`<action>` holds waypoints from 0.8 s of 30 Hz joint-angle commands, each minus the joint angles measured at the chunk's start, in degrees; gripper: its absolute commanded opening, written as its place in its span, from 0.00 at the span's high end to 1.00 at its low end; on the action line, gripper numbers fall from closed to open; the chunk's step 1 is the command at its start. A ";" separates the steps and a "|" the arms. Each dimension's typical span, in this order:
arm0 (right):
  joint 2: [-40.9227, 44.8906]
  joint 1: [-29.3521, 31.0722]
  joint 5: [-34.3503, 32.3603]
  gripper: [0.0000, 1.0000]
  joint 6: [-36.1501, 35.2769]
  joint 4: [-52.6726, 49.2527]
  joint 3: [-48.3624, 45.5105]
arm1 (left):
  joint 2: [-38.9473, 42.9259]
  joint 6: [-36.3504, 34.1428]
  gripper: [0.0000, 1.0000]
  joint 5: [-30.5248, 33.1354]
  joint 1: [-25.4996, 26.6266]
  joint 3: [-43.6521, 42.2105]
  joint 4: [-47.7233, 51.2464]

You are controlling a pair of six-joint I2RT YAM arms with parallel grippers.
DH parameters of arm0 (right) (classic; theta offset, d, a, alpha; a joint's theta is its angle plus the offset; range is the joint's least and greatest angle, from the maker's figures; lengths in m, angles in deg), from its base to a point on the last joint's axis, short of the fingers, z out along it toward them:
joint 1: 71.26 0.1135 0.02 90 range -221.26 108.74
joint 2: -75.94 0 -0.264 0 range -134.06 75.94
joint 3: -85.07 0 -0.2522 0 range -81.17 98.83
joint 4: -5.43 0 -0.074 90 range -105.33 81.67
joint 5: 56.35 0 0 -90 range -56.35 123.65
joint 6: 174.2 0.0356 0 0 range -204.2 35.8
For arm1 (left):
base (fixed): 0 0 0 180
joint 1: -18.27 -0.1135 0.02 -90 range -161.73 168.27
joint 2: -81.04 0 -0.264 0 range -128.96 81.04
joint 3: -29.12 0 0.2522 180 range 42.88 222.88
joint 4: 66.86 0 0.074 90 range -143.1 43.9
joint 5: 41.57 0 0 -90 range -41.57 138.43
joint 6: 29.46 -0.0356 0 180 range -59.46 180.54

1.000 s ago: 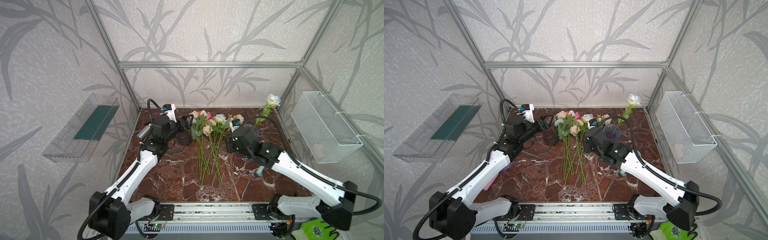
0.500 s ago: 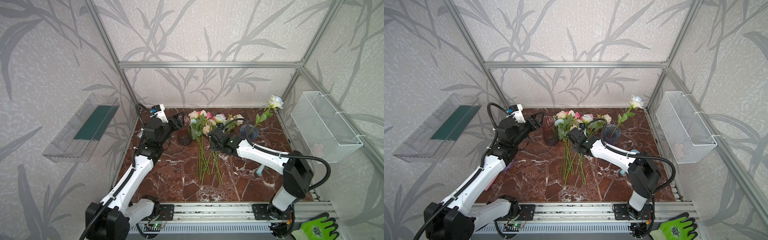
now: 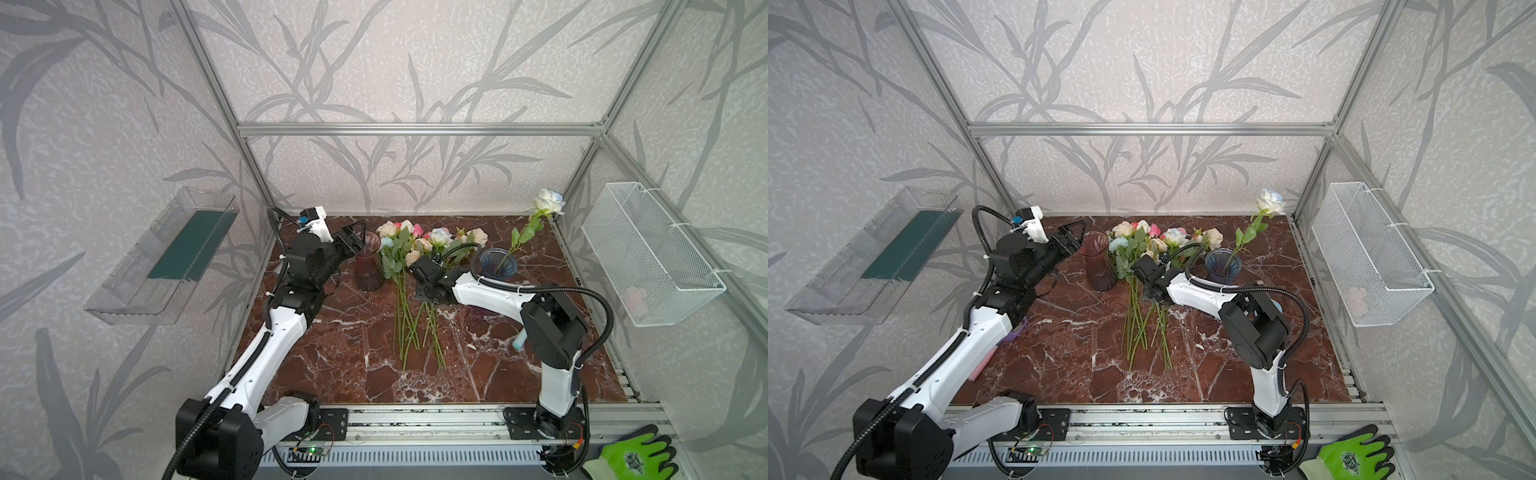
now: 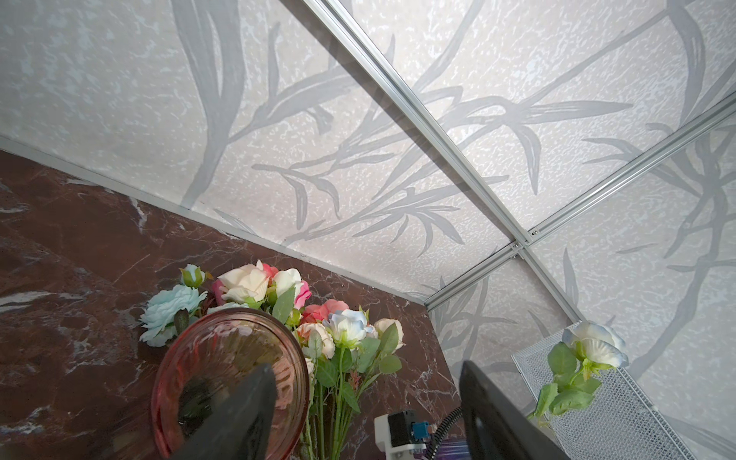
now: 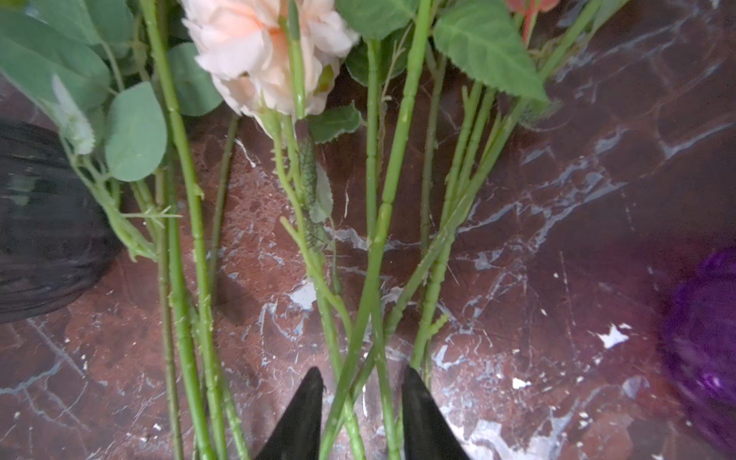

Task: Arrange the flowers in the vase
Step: 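Release the rose and move the right gripper back to the rose stems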

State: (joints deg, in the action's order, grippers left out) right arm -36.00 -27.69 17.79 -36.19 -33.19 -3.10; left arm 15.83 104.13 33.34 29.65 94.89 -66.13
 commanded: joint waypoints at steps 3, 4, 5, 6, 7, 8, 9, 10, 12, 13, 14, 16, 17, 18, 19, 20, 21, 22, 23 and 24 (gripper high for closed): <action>-2.04 -1.79 4.25 0.74 -0.06 0.82 2.70 | -0.96 2.01 0.27 -2.52 -0.63 -0.35 -2.94; -2.13 -1.90 4.17 0.74 0.19 0.82 2.71 | -1.17 2.00 0.27 -2.66 -0.70 -0.40 -2.96; -2.21 -2.04 4.41 0.75 0.39 1.10 2.55 | -1.21 2.11 0.27 -2.79 -0.67 -0.27 -2.96; -2.38 -2.28 5.13 0.76 0.57 1.58 2.37 | -1.32 2.26 0.27 -2.89 -0.81 -0.31 -3.05; -2.41 -2.43 5.69 0.78 0.62 1.98 2.20 | -1.41 2.37 0.28 -3.02 -0.91 -0.26 -3.02; -2.58 -2.54 5.83 0.82 0.64 2.25 2.05 | -1.47 2.49 0.28 -3.16 -0.97 -0.27 -3.17; -2.58 -2.65 6.07 0.84 0.68 2.51 1.86 | -1.53 2.59 0.27 -3.30 -1.04 -0.25 -3.29; -2.48 -2.70 6.38 0.85 0.69 2.87 1.68 | -1.50 2.62 0.28 -3.34 -1.09 -0.27 -3.35; -2.33 -3.01 6.80 0.86 0.71 3.48 1.40 | -1.60 2.78 0.28 -3.56 -1.13 -0.25 -3.51; -2.23 -3.05 6.80 0.87 0.61 3.72 1.30 | -1.60 2.88 0.28 -3.62 -1.18 -0.24 -3.58; -1.91 -3.13 6.84 0.89 0.68 3.64 1.24 | -1.61 2.90 0.28 -3.72 -1.20 -0.25 -3.65; -0.80 -3.14 6.89 0.91 0.68 3.72 0.75 | -1.58 2.99 0.28 -3.81 -1.27 -0.26 -3.77; -0.15 -3.15 6.85 0.92 0.83 3.88 0.37 | -1.60 2.99 0.28 -3.89 -1.26 -0.25 -3.75; 0.61 -3.10 6.81 0.92 0.86 3.86 0.03 | -1.59 2.99 0.28 -3.96 -1.25 -0.25 -3.77; 1.76 -3.14 6.58 0.92 0.91 3.91 -0.46 | -1.67 3.07 0.28 -4.10 -1.27 -0.17 -3.73; 3.01 -3.14 6.26 0.92 0.93 4.01 -1.08 | -1.66 3.14 0.28 -4.33 -1.31 -0.20 -3.85; 4.11 -3.14 5.98 0.92 0.89 4.27 -1.76 | -1.80 3.16 0.28 -4.54 -1.29 -0.07 -3.91; 5.55 -3.05 5.70 0.92 0.79 4.46 -2.48 | -1.93 3.25 0.28 -5.02 -1.30 -0.07 -4.10; 6.87 -3.05 5.66 0.93 0.56 4.72 -3.18 | -2.22 3.55 0.28 -5.47 -1.30 0.04 -4.32; 7.94 -2.96 5.51 0.92 0.15 4.84 -3.56 | -2.56 3.80 0.28 -5.89 -1.35 0.17 -4.47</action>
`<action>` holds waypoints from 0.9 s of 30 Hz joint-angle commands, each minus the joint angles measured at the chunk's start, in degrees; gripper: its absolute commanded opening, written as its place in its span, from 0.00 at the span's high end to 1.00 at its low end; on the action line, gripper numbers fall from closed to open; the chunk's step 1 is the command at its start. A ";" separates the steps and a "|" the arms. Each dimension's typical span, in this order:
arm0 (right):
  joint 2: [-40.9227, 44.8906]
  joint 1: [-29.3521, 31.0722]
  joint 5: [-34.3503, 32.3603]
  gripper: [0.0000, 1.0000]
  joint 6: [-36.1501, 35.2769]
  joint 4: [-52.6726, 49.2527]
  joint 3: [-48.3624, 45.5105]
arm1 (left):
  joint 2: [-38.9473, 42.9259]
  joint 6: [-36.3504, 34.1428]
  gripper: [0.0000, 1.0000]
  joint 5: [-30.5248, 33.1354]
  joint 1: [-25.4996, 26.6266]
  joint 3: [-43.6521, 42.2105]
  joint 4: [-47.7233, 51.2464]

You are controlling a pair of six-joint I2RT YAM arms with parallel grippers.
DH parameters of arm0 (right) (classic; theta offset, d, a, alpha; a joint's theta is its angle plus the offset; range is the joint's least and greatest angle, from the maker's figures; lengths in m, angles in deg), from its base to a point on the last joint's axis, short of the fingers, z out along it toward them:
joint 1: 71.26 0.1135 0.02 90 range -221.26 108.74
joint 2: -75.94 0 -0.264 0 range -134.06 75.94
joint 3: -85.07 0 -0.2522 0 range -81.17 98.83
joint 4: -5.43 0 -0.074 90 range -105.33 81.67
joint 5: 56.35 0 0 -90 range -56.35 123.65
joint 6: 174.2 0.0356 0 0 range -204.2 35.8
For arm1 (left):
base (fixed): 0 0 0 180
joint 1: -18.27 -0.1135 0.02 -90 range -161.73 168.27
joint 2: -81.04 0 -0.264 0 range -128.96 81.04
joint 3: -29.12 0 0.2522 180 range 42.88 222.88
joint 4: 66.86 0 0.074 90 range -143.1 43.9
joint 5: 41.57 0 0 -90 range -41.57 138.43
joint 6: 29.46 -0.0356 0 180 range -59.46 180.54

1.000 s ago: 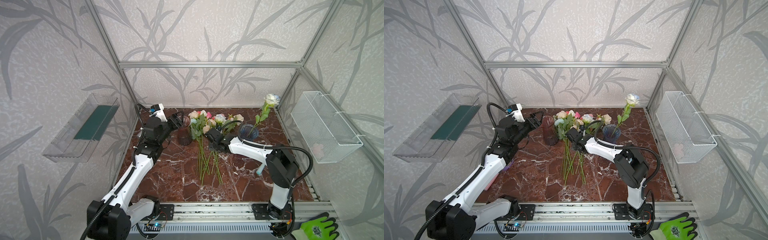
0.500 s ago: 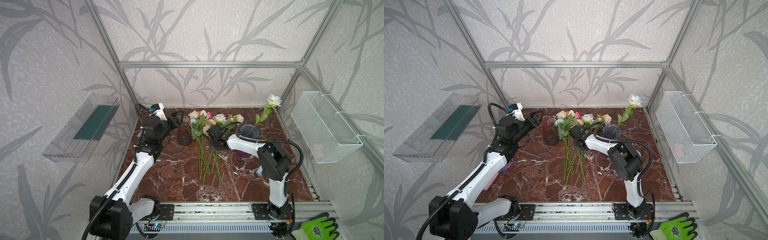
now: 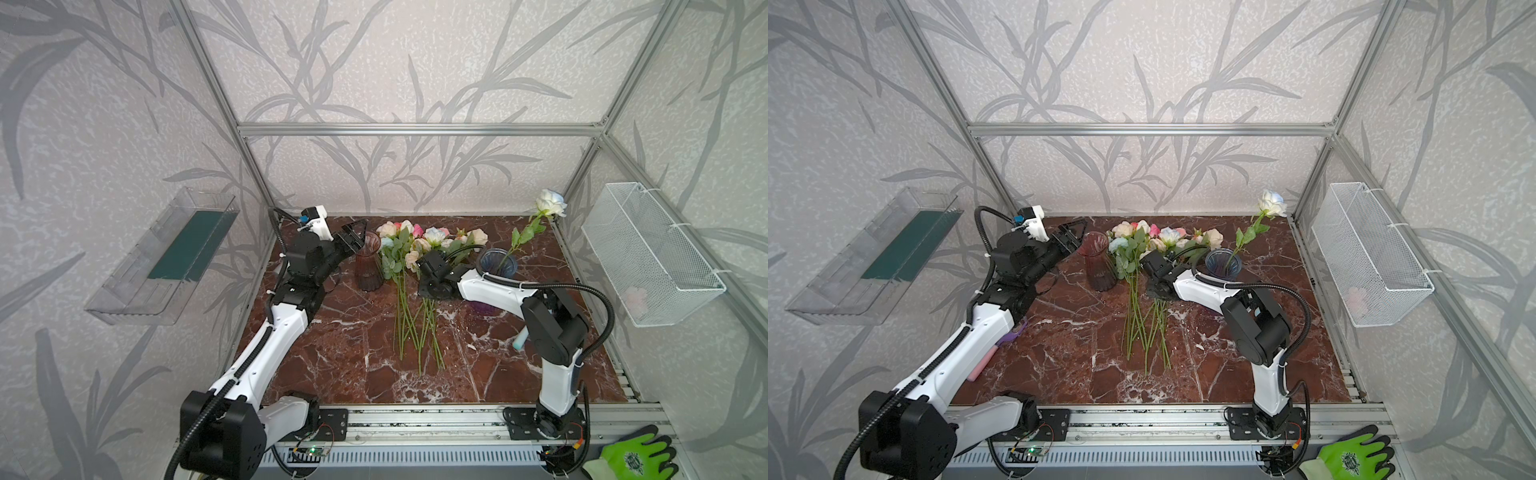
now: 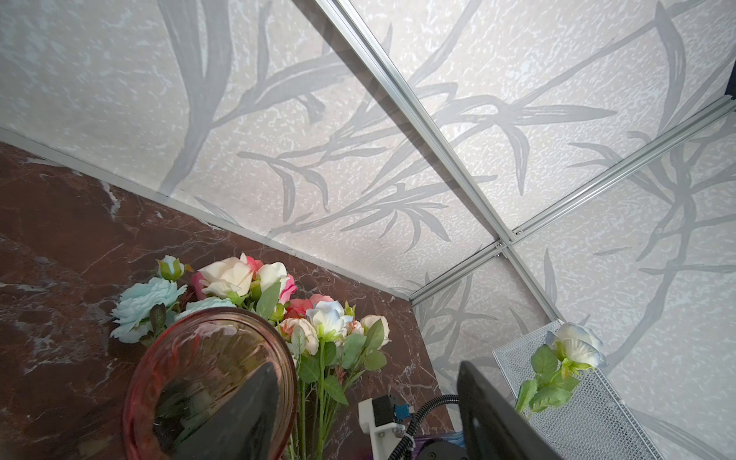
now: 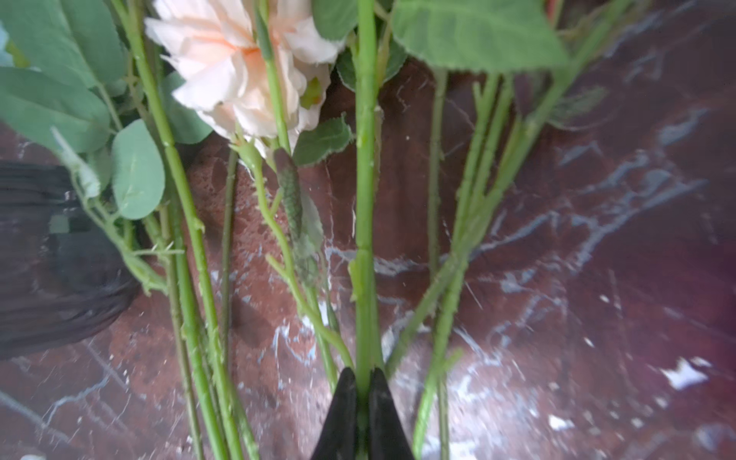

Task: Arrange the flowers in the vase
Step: 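Release the rose and move the right gripper back to the rose stems, then lift a second white rose up and carry it toward the blue-purple vase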

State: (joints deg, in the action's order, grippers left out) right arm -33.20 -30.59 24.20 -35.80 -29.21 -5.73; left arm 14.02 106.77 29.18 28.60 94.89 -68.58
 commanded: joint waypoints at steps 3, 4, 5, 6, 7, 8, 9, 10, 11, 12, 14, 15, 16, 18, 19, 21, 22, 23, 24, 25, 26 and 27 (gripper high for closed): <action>8.20 0.50 -1.78 0.93 -1.64 0.49 -1.74 | -1.73 2.39 0.28 -3.41 -0.30 0.20 -3.02; 9.35 0.89 -2.12 0.93 -2.24 0.65 -2.15 | -2.20 2.71 0.28 -4.17 -0.20 0.37 -3.26; 10.54 1.40 -2.32 0.93 -3.10 1.17 -2.49 | -2.78 2.83 0.28 -5.04 -0.22 0.75 -3.32; 11.02 1.88 -2.32 0.93 -4.14 1.85 -2.86 | -3.47 3.05 0.28 -6.11 -0.20 1.09 -3.41; 13.66 2.84 -2.83 0.93 -5.91 2.62 -2.93 | -4.20 3.39 0.28 -7.34 -0.12 1.70 -3.41; 15.17 4.24 -3.96 0.93 -7.95 3.16 -2.83 | -4.99 3.76 0.28 -8.67 -0.13 2.14 -3.56; 16.63 5.29 -5.23 0.93 -9.51 3.57 -2.76 | -5.50 4.16 0.28 -9.36 0.00 2.26 -3.95; 18.17 6.40 -6.13 0.93 -11.05 4.36 -2.83 | -5.96 4.55 0.28 -10.04 0.22 2.15 -4.77; 19.75 7.22 -6.74 0.93 -11.55 5.15 -2.93 | -6.33 4.68 0.28 -10.28 0.50 2.14 -4.99; 21.07 7.70 -7.17 0.93 -13.67 5.53 -2.93 | -6.45 4.72 0.27 -10.21 0.63 2.14 -4.99; 23.77 8.28 -8.64 0.93 -15.29 5.72 -2.82 | -6.64 4.22 0.24 -10.24 1.23 2.06 -5.11; 24.88 8.28 -9.03 0.94 -15.71 5.88 -2.84 | -6.77 3.93 0.24 -10.44 1.51 2.13 -5.10; 26.04 8.28 -9.33 0.94 -16.47 6.26 -2.92 | -6.86 3.59 0.23 -10.55 1.85 2.27 -4.95; 27.97 8.29 -9.78 0.94 -18.20 7.23 -3.02 | -7.10 3.04 0.22 -10.72 2.55 2.48 -4.58; 28.73 8.27 -9.94 0.94 -19.39 7.55 -2.85 | -7.15 2.88 0.22 -10.88 2.91 2.57 -4.47; 30.20 8.25 -10.59 0.94 -20.81 8.24 -2.98 | -7.54 2.66 0.22 -11.45 3.55 2.77 -4.41; 30.86 8.28 -10.92 0.94 -21.44 8.59 -3.10 | -7.76 2.63 0.22 -11.81 3.94 2.90 -4.51; 31.53 8.28 -11.10 0.94 -22.26 9.11 -3.41 | -8.07 2.39 0.22 -12.24 4.47 3.12 -4.42; 32.14 8.31 -11.32 0.94 -22.97 9.68 -3.68 | -8.27 2.23 0.22 -12.58 4.82 3.24 -4.36; 32.92 8.27 -11.68 0.94 -23.68 10.62 -4.25 | -8.83 2.05 0.22 -13.02 5.45 3.44 -4.25; 33.77 8.24 -12.32 0.94 -24.58 11.52 -4.85 | -9.28 1.93 0.22 -13.63 5.95 3.83 -4.05; 34.44 8.29 -13.08 0.94 -25.45 12.49 -5.23 | -9.65 1.69 0.22 -14.08 6.57 4.03 -3.87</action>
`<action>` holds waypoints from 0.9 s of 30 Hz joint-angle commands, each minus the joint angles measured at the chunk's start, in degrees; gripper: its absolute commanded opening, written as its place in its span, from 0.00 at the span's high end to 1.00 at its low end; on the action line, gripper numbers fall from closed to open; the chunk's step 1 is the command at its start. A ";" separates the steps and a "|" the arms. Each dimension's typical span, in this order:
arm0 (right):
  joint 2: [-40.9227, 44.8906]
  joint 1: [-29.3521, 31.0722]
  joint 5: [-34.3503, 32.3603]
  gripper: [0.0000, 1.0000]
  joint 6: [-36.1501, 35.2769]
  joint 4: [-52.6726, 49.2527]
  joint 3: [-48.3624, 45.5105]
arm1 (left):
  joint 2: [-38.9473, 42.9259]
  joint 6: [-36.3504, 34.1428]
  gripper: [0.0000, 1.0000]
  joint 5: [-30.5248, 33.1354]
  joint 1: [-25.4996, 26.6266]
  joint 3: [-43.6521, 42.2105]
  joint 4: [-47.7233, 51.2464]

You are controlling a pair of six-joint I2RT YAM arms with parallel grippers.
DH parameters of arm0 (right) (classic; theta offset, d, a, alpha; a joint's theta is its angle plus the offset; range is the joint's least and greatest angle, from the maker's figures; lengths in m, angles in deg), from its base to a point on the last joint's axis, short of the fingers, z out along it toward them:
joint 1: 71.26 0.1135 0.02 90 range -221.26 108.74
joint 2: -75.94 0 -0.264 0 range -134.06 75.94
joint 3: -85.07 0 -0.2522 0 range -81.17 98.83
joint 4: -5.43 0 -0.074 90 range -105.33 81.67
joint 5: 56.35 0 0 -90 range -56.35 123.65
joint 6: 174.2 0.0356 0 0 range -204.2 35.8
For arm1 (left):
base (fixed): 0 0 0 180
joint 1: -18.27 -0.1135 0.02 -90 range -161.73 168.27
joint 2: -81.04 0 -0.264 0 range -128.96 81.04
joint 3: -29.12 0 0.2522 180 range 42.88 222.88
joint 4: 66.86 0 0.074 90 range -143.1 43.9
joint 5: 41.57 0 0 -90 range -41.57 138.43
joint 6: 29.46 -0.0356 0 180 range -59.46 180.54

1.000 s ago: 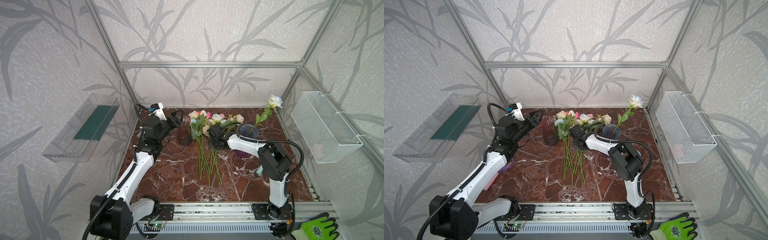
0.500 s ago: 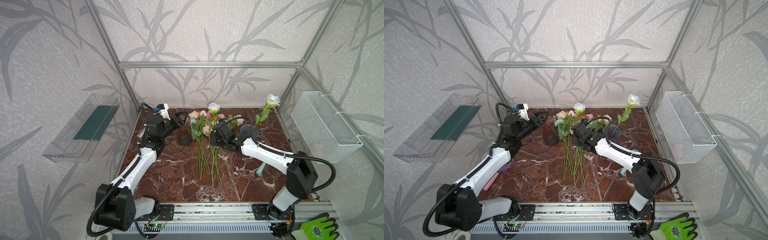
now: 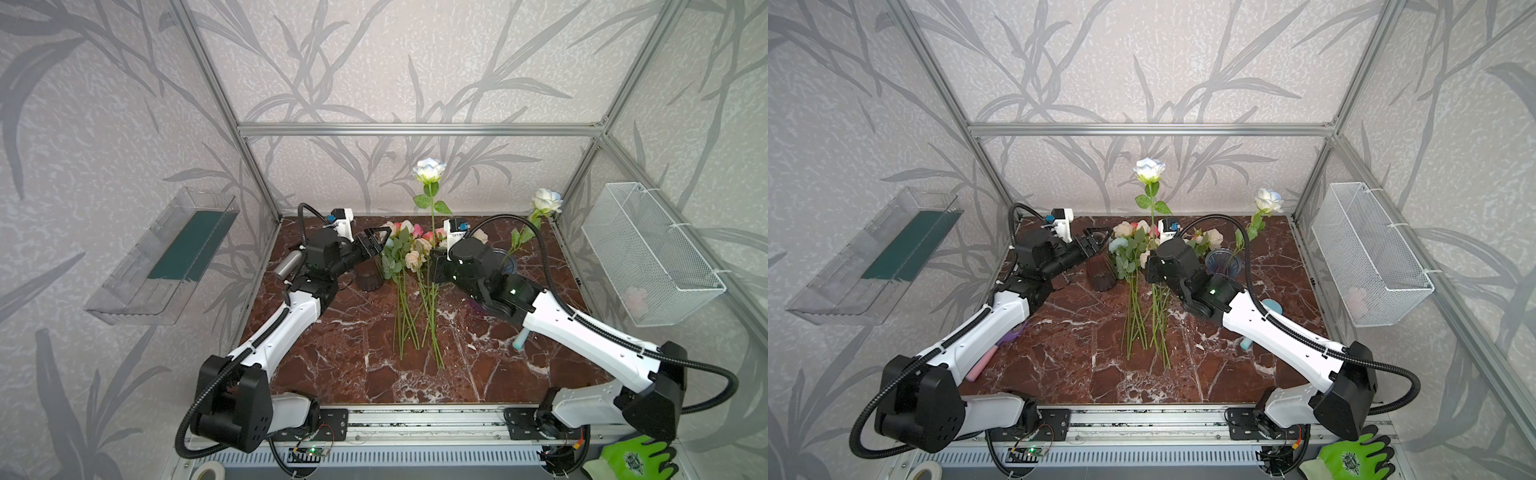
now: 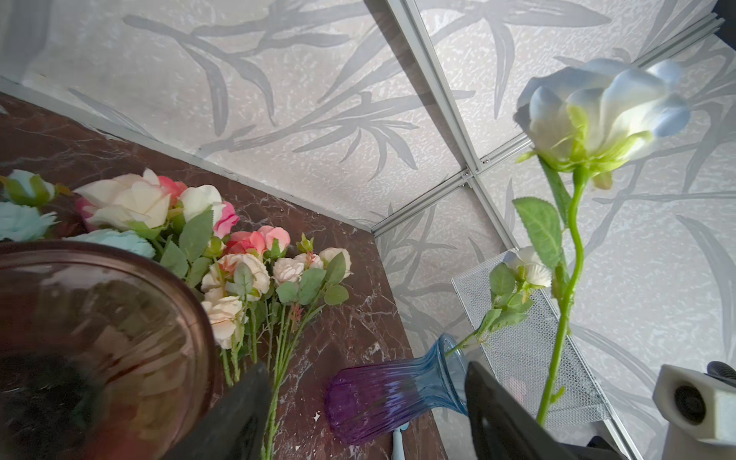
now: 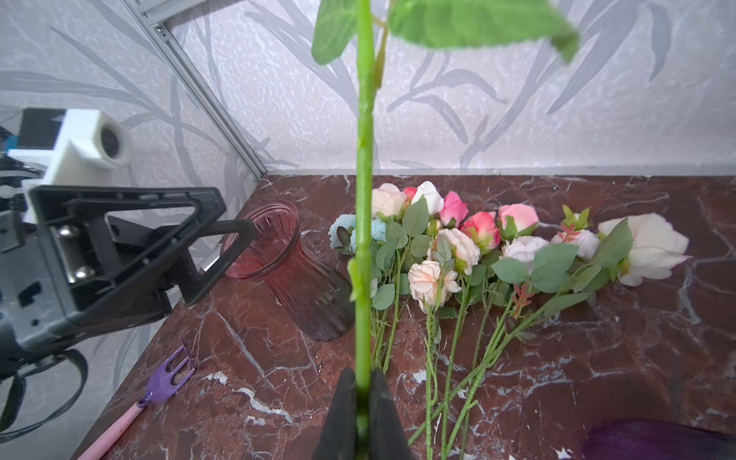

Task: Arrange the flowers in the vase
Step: 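Lift a second white rose up and carry it toward the blue-purple vase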

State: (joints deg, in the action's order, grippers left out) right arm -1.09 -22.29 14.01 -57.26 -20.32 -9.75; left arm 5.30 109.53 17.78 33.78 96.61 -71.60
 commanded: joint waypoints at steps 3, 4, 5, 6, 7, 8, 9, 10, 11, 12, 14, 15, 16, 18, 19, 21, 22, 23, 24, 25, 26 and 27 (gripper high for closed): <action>4.52 -0.03 -5.35 0.94 -8.20 6.49 -1.51 | -2.09 -2.08 0.22 -3.71 3.81 2.91 -0.07; 5.14 -0.02 -6.30 0.94 -10.27 7.41 -1.17 | -2.48 -2.49 0.22 -4.16 4.88 3.22 0.32; 5.59 -0.10 -7.44 0.94 -12.29 8.16 -0.61 | -2.88 -2.88 0.22 -4.60 5.82 3.52 0.79; 5.74 -0.45 -8.04 0.95 -13.50 8.25 0.11 | -3.21 -3.07 0.22 -4.92 6.72 3.80 1.16; 5.76 -1.25 -7.73 0.95 -14.38 7.53 1.55 | -3.56 -3.11 0.22 -5.28 7.74 3.94 1.20; 5.59 -2.31 -7.25 0.95 -14.79 6.53 3.25 | -3.88 -3.04 0.22 -5.51 8.71 3.89 0.98; 5.58 -3.01 -7.22 0.95 -15.66 6.28 4.22 | -4.11 -2.88 0.22 -5.53 9.55 3.78 0.80; 5.71 -3.66 -7.59 0.95 -17.01 7.09 4.72 | -4.46 -2.39 0.22 -5.71 10.33 3.75 0.41; 5.99 -4.46 -7.78 0.95 -18.39 8.52 4.91 | -4.83 -1.56 0.22 -6.40 11.07 3.58 -0.55; 6.17 -5.19 -7.87 0.95 -19.64 9.88 5.14 | -5.30 -0.85 0.22 -7.04 11.64 3.48 -1.55; 6.53 -7.29 -8.35 0.95 -21.94 13.27 5.55 | -6.27 0.50 0.22 -8.41 12.99 3.44 -3.33; 6.70 -8.29 -8.49 0.95 -22.77 14.90 5.79 | -6.74 0.72 0.22 -8.96 13.61 3.41 -3.76; 6.80 -9.42 -8.49 0.95 -23.73 16.79 6.18 | -7.03 0.75 0.22 -9.32 14.12 3.47 -3.99; 6.40 -11.84 -8.74 0.96 -24.37 18.53 8.02 | -7.35 0.71 0.22 -9.69 15.05 3.41 -4.53; 5.85 -13.08 -8.66 0.96 -24.86 18.74 9.44 | -7.47 0.60 0.22 -10.01 15.43 3.32 -4.78; 4.71 -15.28 -9.17 0.96 -26.27 18.99 11.88 | -7.58 0.23 0.22 -10.21 15.79 3.28 -5.07; 4.21 -16.64 -9.00 0.97 -26.83 19.42 12.77 | -7.57 0.22 0.22 -10.35 16.02 3.19 -5.37; 3.89 -17.66 -8.81 0.97 -27.10 20.03 12.95 | -7.62 0.31 0.22 -10.46 16.05 3.05 -5.98; 3.69 -18.69 -8.45 0.97 -27.01 20.18 13.29 | -7.61 0.55 0.22 -10.64 16.17 2.90 -6.46; 3.29 -19.92 -7.83 0.97 -26.59 19.72 13.84 | -7.62 0.73 0.22 -10.83 16.24 2.79 -7.00; 2.88 -20.89 -7.45 0.97 -26.17 18.77 14.52 | -7.70 0.75 0.22 -10.92 16.31 2.70 -7.22; 2.61 -21.57 -7.28 0.97 -25.91 17.95 14.96 | -7.82 0.80 0.22 -11.08 16.44 2.69 -7.33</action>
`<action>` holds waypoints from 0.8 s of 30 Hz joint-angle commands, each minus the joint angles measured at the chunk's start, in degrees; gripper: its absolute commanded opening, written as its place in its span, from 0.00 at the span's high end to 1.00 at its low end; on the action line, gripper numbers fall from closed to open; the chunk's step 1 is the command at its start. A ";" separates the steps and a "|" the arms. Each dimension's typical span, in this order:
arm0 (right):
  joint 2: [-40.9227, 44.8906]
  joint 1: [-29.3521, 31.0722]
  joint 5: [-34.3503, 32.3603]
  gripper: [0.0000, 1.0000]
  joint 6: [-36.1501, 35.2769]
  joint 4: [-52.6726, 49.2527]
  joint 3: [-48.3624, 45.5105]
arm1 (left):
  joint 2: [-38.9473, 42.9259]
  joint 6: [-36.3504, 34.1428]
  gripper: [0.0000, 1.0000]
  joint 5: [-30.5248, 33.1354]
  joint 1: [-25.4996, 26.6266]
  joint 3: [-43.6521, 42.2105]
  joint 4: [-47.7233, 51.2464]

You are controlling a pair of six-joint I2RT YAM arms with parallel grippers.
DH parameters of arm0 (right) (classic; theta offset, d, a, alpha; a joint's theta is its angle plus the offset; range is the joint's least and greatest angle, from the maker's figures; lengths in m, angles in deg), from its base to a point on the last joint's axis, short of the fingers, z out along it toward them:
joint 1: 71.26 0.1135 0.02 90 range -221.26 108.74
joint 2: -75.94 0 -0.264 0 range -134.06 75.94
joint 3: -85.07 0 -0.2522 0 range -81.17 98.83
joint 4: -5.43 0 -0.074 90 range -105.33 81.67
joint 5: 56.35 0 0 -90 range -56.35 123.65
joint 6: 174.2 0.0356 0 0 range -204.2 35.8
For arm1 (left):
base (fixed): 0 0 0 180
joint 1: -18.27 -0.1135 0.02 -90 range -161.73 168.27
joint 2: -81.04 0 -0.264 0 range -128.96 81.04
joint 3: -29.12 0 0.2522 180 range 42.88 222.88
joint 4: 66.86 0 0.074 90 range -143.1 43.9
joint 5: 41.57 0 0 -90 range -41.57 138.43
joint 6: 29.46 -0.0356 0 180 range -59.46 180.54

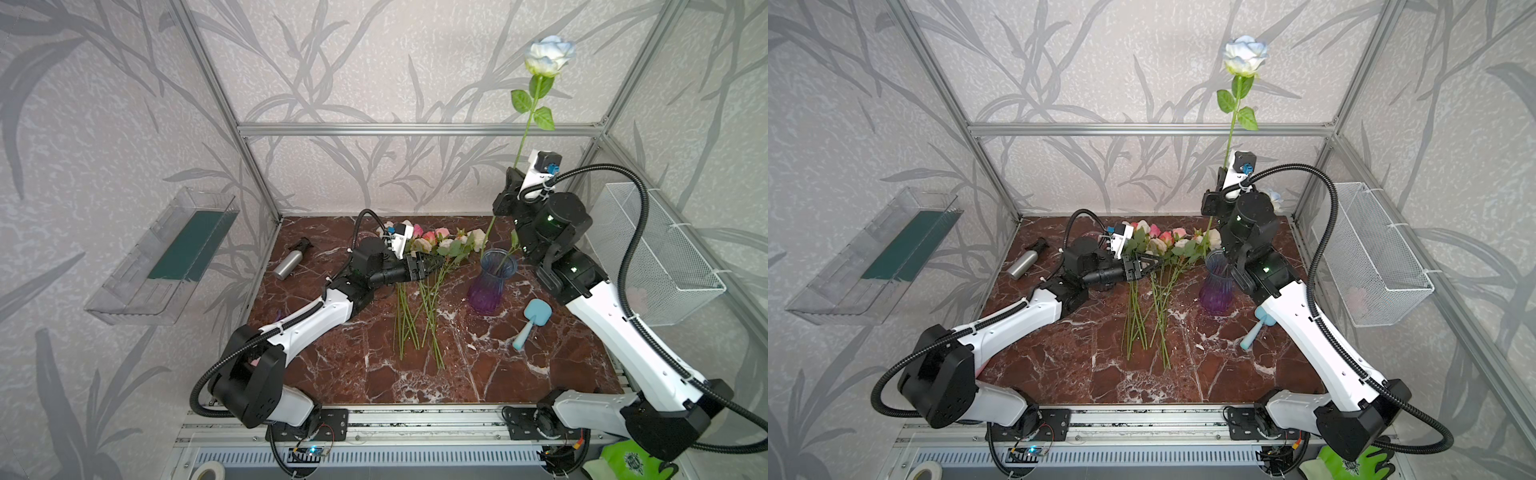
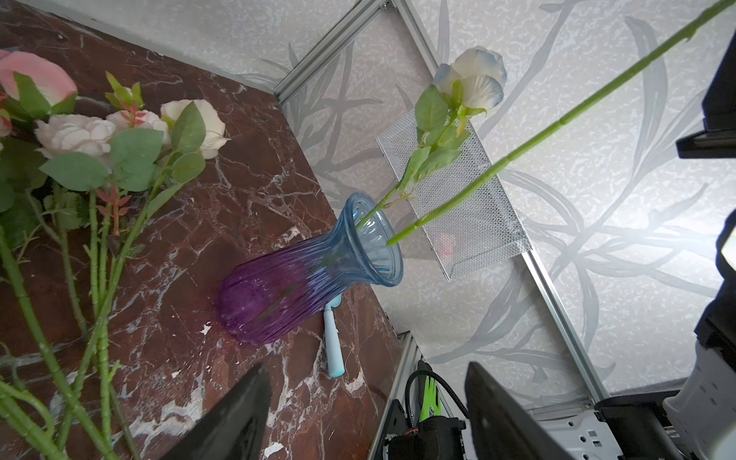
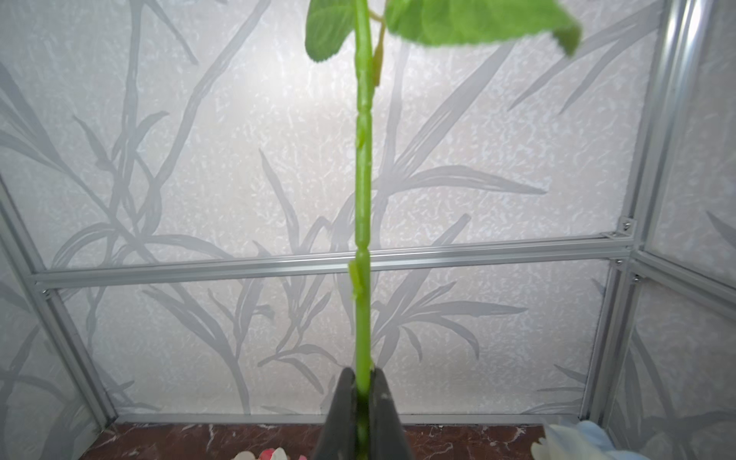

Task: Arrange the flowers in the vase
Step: 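Lift a second white rose up and carry it toward the blue-purple vase, then lower the white rose stem into the blue-purple vase and open the right gripper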

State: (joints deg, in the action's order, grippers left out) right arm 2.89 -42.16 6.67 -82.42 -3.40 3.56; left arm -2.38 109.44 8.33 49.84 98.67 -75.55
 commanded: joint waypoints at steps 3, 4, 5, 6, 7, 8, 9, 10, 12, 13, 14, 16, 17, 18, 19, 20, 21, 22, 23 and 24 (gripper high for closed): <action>-1.01 -2.54 0.35 0.97 -2.35 1.01 -0.08 | -0.44 1.14 0.22 -1.65 0.38 0.69 -3.42; -0.50 -2.82 0.59 0.97 -2.81 1.04 -1.25 | -0.60 1.20 0.22 -1.67 0.46 0.68 -3.63; 0.02 -2.95 1.15 0.97 -3.26 0.95 -2.71 | -0.65 1.33 0.22 -1.72 0.46 0.67 -3.72; 0.55 -3.00 1.44 0.97 -3.85 1.22 -4.19 | -0.65 1.31 0.22 -1.66 0.46 0.65 -3.73; 1.29 -3.04 1.65 0.97 -4.30 1.33 -6.12 | -0.74 1.43 0.22 -1.66 0.55 0.68 -3.73; 1.95 -3.09 1.80 0.97 -4.82 1.55 -8.01 | -0.87 1.66 0.22 -1.68 0.53 0.68 -3.80; 2.70 -3.09 1.87 0.97 -5.27 1.71 -9.61 | -0.95 1.80 0.22 -1.74 0.59 0.71 -4.01; 3.49 -3.09 1.72 0.97 -5.49 2.20 -11.68 | -0.96 1.83 0.22 -1.90 0.54 0.63 -4.24; 4.85 -3.15 1.80 0.97 -5.63 1.82 -14.81 | -1.09 1.81 0.22 -1.78 0.66 0.47 -4.27; 5.36 -3.16 2.28 0.97 -5.60 1.43 -16.07 | -1.12 1.81 0.22 -1.75 0.65 0.46 -4.26; 5.93 -3.10 2.52 0.97 -5.32 1.23 -17.66 | -1.22 1.83 0.22 -1.75 0.58 0.52 -4.26; 7.01 -3.12 1.98 0.97 -4.37 1.68 -20.92 | -1.31 1.87 0.22 -1.85 0.66 0.52 -4.36; 7.45 -3.16 1.62 0.97 -4.00 1.94 -22.63 | -1.31 1.81 0.22 -1.80 0.66 0.51 -4.28; 7.85 -3.16 1.35 0.97 -3.87 2.39 -23.98 | -1.39 1.59 0.22 -1.67 0.68 0.49 -4.16; 8.14 -3.17 1.08 0.96 -3.65 2.81 -25.39 | -1.39 1.46 0.22 -1.65 0.62 0.50 -4.00; 8.28 -3.19 0.89 0.96 -3.59 3.34 -26.75 | -1.42 1.50 0.22 -1.57 0.61 0.47 -3.91; 8.35 -3.20 0.52 0.96 -3.47 3.66 -27.85 | -1.61 1.53 0.22 -1.65 0.66 0.49 -3.91; 8.37 -3.18 0.08 0.96 -3.18 3.86 -28.92 | -1.73 1.56 0.22 -1.63 0.70 0.46 -4.00; 8.37 -3.17 -0.25 0.95 -2.68 3.85 -29.78 | -1.77 1.48 0.22 -1.62 0.75 0.53 -4.00; 8.45 -3.19 -0.30 0.95 -2.32 3.99 -30.57 | -1.83 1.34 0.22 -1.58 0.83 0.47 -3.91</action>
State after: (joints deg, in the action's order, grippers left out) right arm 10.16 -45.09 8.13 -85.90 -1.76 -25.35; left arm -3.71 110.53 7.79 50.22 98.67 -77.61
